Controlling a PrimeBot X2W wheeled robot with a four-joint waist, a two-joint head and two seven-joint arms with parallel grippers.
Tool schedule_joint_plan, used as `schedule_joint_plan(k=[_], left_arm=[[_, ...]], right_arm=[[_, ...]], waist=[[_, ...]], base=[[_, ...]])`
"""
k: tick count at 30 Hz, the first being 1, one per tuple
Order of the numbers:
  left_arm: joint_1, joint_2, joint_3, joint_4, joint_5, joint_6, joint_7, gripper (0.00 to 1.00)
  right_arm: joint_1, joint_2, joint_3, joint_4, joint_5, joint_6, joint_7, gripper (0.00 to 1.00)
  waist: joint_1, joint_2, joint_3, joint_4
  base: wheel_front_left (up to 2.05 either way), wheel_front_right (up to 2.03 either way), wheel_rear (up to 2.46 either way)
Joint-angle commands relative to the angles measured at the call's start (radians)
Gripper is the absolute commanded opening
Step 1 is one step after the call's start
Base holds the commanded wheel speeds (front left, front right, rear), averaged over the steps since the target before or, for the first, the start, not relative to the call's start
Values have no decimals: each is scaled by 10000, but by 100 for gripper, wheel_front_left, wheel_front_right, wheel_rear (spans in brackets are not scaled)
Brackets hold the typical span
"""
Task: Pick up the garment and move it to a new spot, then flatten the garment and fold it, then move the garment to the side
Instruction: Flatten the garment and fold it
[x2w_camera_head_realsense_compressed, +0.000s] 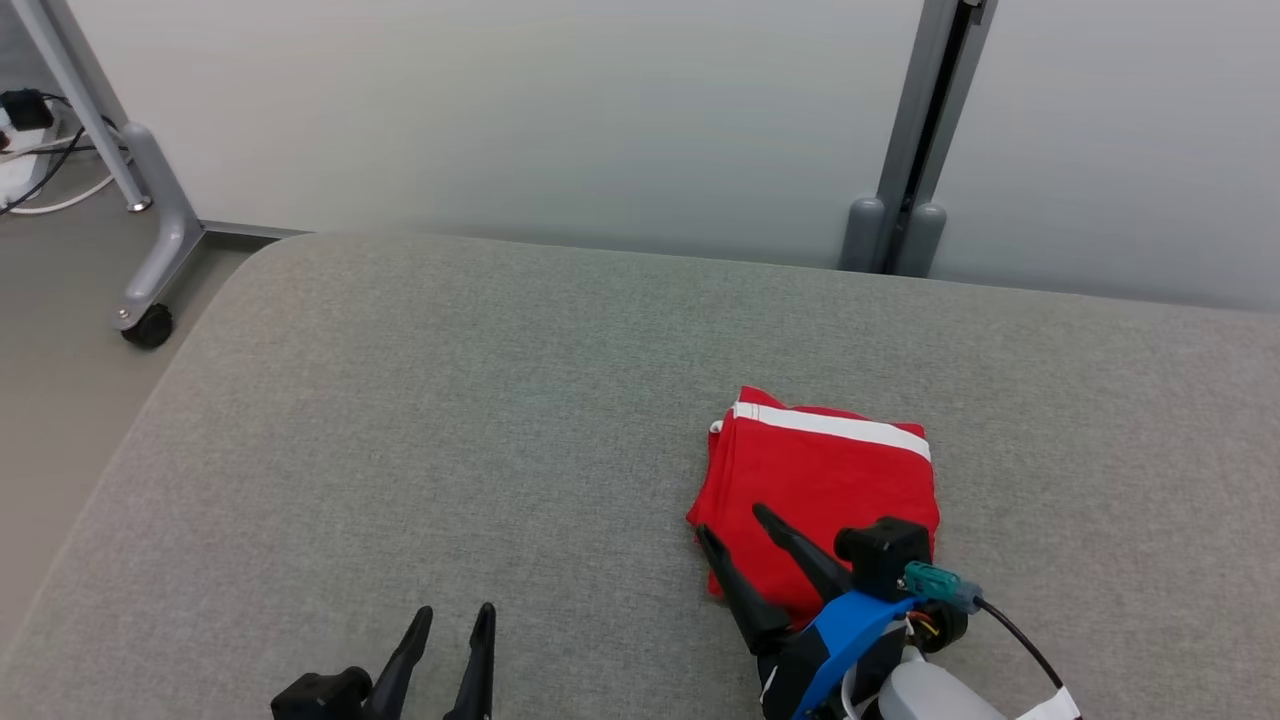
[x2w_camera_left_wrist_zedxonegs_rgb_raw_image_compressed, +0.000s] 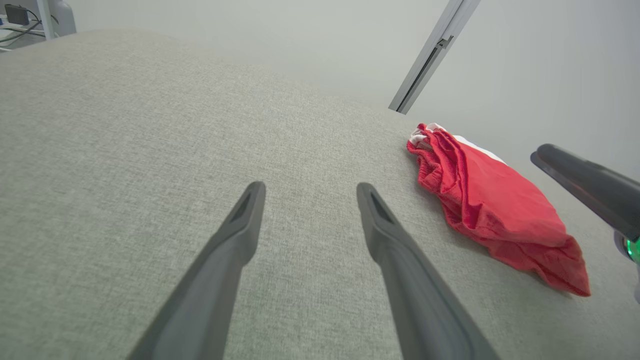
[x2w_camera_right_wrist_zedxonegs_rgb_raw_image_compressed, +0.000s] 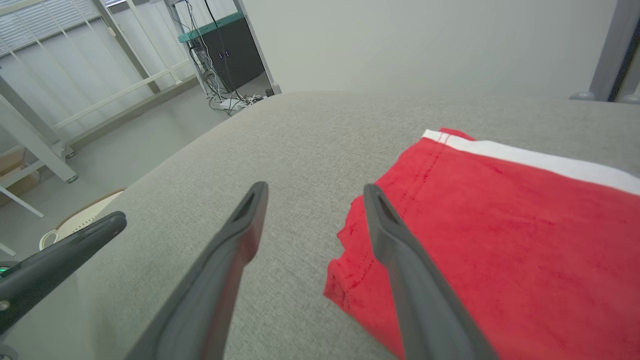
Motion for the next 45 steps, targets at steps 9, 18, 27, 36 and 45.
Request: schedule_joint_plan(k=[9,18,27,36,45], left_arm=[[-89,-138,1049,-84,1029,15,-25,100],[90,-300,1813,-272,2667,15,-25,100],[707,-695,2659,-408,3690,29,-25,100],[657,-874,2875,-417,4029,21,-25,100],[532,-930,2544,-303,4016,18,-25,100]], right_arm=[[664,-60,-2467,-432,-1943,0,-29,100],[1996,-49,-5125,-1231,-3629,0,-29,100],[3174,-46,-5677,-1749,-3657,0,-29,100],[3169,-49,-5523,-1770,-3580,0,-29,100],[2844,-46,-4997,-1180,-3405,0,-29,100]], waist=[[-1,0,-117,-979],[-1,0,-155,-1745],[-1,0,-318,-2132],[-1,0,-317,-2159],[-1,0,-166,-1860]], base=[[0,0,0],[0,0,0],[0,0,0],[0,0,0],[0,0,0]])
